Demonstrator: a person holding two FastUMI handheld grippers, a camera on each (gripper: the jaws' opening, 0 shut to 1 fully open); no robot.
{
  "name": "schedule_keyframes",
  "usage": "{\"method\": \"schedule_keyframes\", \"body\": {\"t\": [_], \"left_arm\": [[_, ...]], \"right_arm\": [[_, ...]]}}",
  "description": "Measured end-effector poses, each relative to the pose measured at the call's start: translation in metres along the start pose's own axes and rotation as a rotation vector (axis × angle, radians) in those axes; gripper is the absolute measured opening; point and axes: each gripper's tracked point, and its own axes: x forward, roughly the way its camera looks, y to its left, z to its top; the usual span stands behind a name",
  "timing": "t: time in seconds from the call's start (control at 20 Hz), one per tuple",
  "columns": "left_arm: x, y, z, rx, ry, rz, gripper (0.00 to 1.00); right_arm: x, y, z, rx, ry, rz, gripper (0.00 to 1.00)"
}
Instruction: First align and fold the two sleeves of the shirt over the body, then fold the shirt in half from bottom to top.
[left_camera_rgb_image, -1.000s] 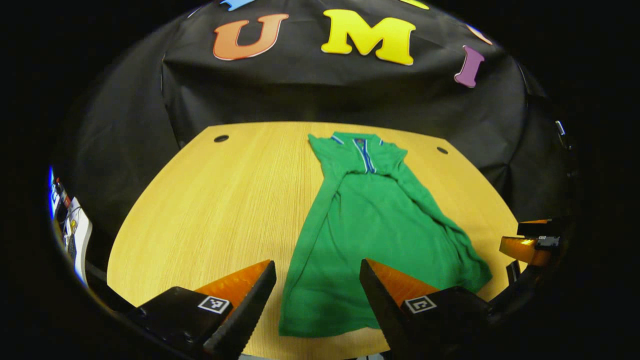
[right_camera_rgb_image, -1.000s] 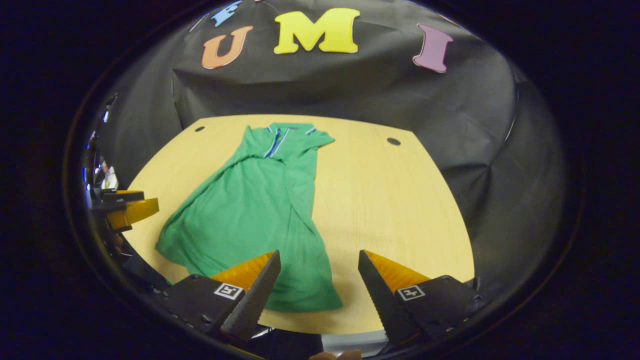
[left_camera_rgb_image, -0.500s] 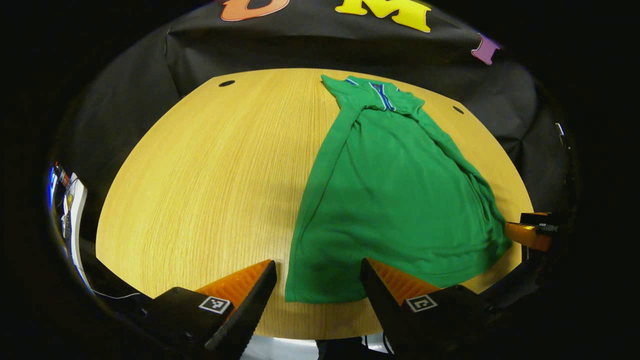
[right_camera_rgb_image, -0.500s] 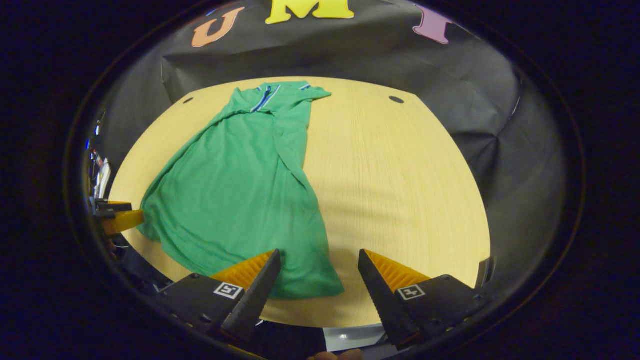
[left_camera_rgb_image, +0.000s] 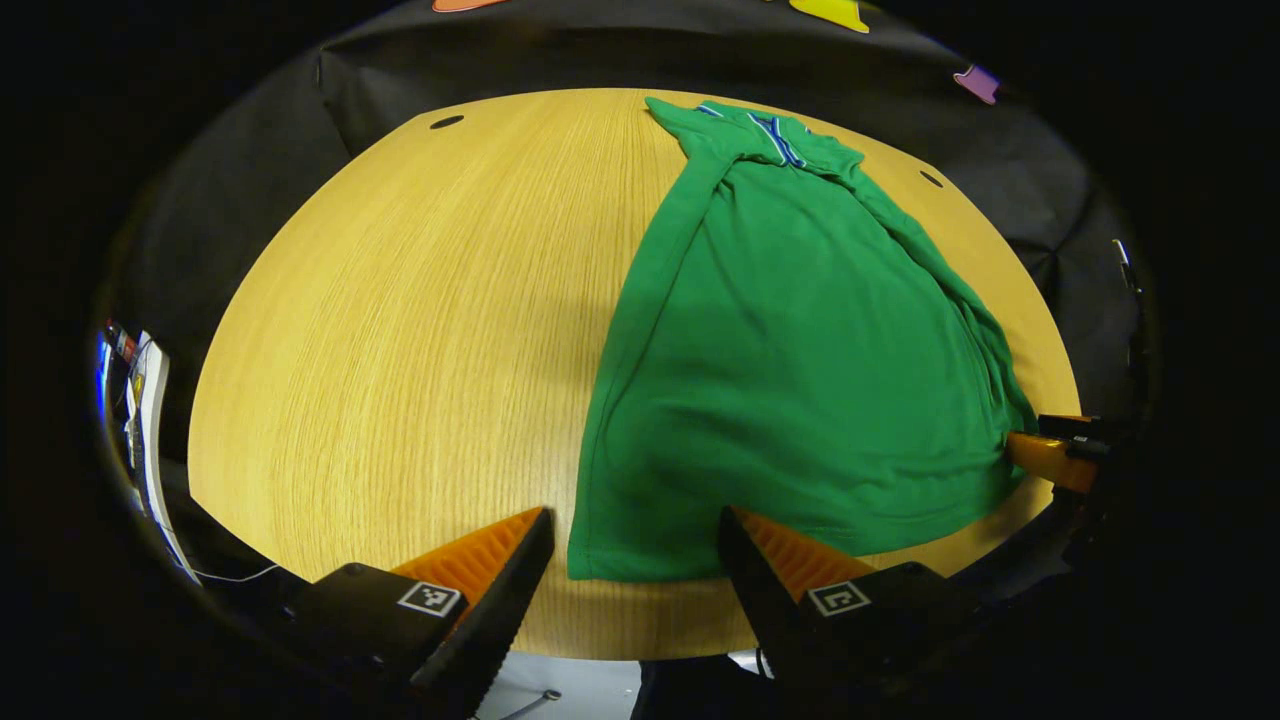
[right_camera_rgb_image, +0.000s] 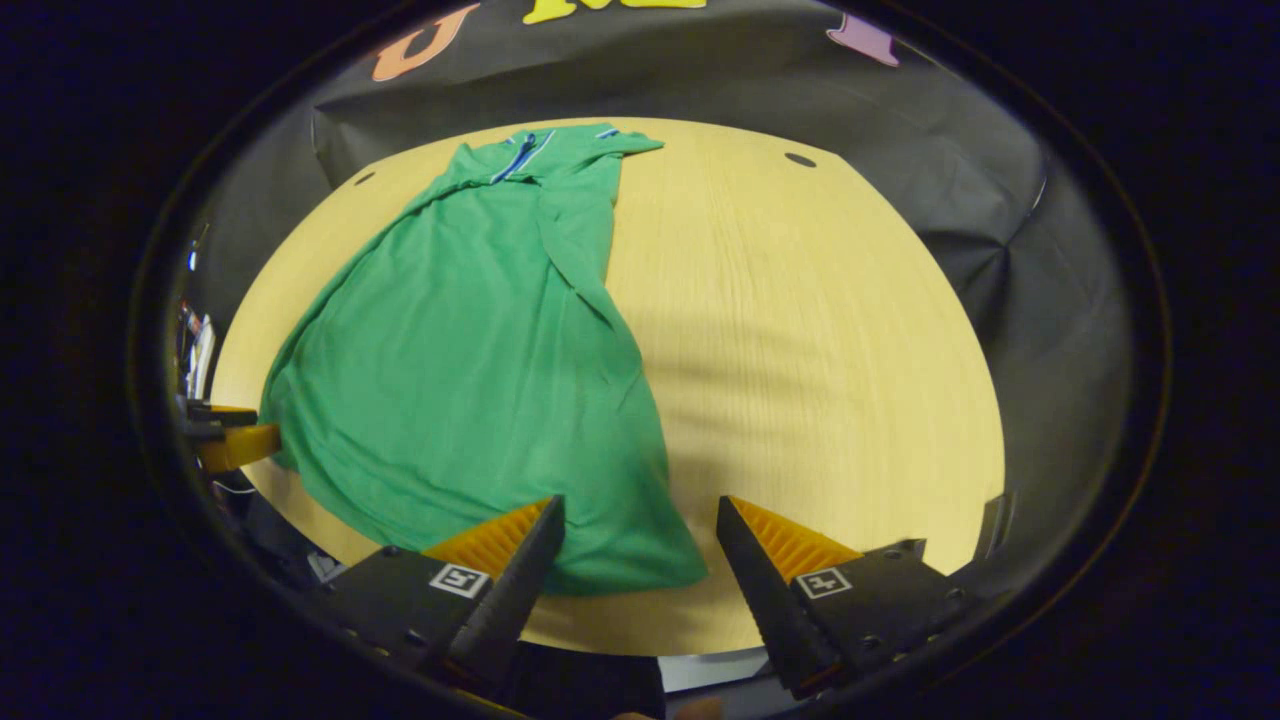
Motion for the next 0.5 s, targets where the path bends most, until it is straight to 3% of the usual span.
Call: {"method": "schedule_keyframes", "body": {"t": [0.15,0.2,0.25,0.3,0.35,0.4,0.45,0.5], "left_arm": [[-0.002,0.003,-0.003,0.016,0.025,0.016,1.00],[-0.002,0.002,-0.004,0.010,0.031,0.016,0.93],[-0.002,0.001,-0.004,0.009,0.035,0.016,0.89],[-0.003,0.000,-0.005,0.009,0.041,0.013,0.80],[-0.003,0.000,-0.006,0.008,0.044,0.011,0.75],[-0.002,-0.001,-0.005,0.005,0.044,0.007,0.64],[-0.002,-0.003,-0.005,0.000,0.043,-0.001,0.58],[-0.002,-0.005,-0.005,-0.003,0.045,-0.013,0.43]], "right_arm": [[0.001,0.004,-0.005,0.025,0.020,0.031,0.92],[0.000,0.006,-0.009,0.042,0.033,0.043,0.87],[0.002,0.007,-0.006,0.048,0.028,0.045,0.71],[0.001,0.009,-0.007,0.045,0.040,0.048,0.65],[0.000,0.009,-0.007,0.046,0.041,0.044,0.46],[-0.001,0.012,-0.007,0.058,0.039,0.064,0.48],[0.000,0.016,-0.005,0.085,0.045,0.079,0.31],[-0.001,0.016,-0.004,0.100,0.048,0.078,0.15]]}}
